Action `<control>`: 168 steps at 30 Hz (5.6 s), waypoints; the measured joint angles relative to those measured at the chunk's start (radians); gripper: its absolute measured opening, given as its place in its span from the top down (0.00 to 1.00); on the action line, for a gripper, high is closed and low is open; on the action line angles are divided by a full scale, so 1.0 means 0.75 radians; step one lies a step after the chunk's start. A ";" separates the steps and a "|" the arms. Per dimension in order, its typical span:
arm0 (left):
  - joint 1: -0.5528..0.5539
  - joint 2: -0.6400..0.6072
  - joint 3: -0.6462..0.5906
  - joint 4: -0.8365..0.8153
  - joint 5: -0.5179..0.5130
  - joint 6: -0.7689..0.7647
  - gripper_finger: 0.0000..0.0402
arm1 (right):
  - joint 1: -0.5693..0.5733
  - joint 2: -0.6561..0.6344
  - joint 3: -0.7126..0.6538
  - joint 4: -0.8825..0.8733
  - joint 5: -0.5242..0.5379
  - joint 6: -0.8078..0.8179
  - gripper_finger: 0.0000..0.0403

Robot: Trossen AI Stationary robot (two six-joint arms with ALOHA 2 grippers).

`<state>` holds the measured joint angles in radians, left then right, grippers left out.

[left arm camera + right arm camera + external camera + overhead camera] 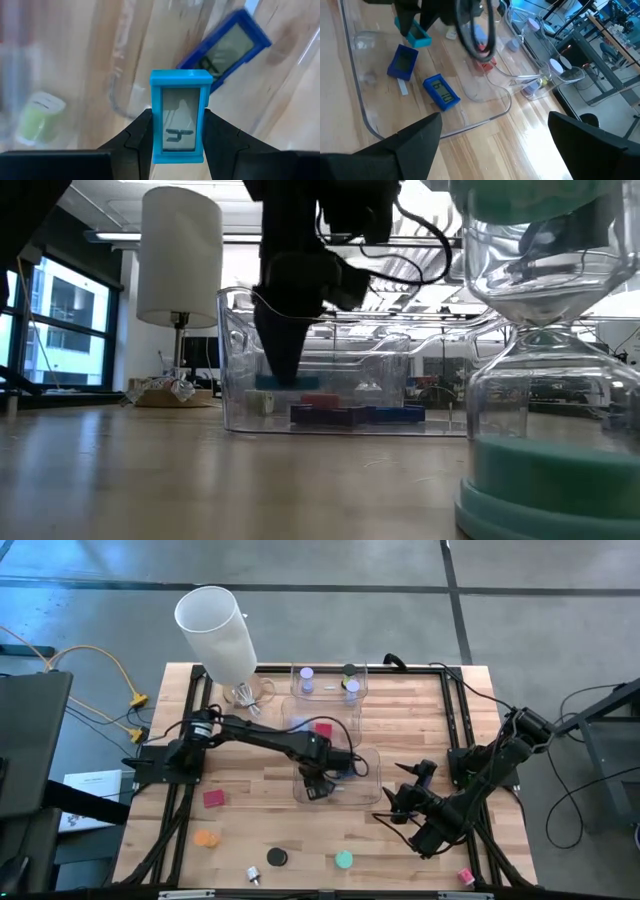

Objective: Pick & Place Office items
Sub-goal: Put the light blue digital timer into the bottom transparent bin, then put the blue hourglass in the top transparent bin

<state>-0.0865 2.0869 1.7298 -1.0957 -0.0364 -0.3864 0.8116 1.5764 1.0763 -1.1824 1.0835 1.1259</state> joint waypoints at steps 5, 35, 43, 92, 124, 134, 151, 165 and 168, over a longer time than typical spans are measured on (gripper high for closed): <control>-0.006 0.049 0.001 0.002 -0.012 0.027 0.69 | 0.000 0.000 0.000 0.005 -0.013 -0.007 0.12; -0.010 0.029 0.012 0.000 -0.077 -0.009 0.45 | 0.000 0.000 0.000 0.017 -0.013 -0.036 0.12; -0.029 -0.229 0.032 -0.001 -0.086 -0.054 0.45 | 0.000 -0.015 0.048 0.014 0.007 -0.112 0.12; -0.605 -0.499 0.008 -0.409 -0.437 -0.461 0.45 | 0.057 -0.358 0.287 -0.263 -1.063 0.631 0.12; -0.604 -0.498 0.001 -0.409 -0.439 -0.458 0.45 | -0.214 -0.340 -0.177 0.104 -1.262 0.454 0.12; -0.604 -0.498 0.001 -0.409 -0.443 -0.457 0.45 | -0.213 -0.341 -0.329 0.234 -1.346 0.453 0.12; -0.604 -0.498 0.001 -0.409 -0.443 -0.459 0.45 | -0.220 -0.340 -0.362 0.365 -1.344 0.399 0.24; -0.604 -0.498 0.001 -0.409 -0.444 -0.460 0.45 | -0.220 -0.340 -0.362 0.366 -1.317 0.264 0.53; -0.604 -0.498 0.001 -0.409 -0.444 -0.460 0.45 | -0.220 -0.340 -0.362 0.366 -1.316 0.248 0.53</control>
<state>-0.5396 1.7134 1.7302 -1.4021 -0.3695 -0.7314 0.6468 1.3212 0.8048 -0.9080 0.0962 1.3122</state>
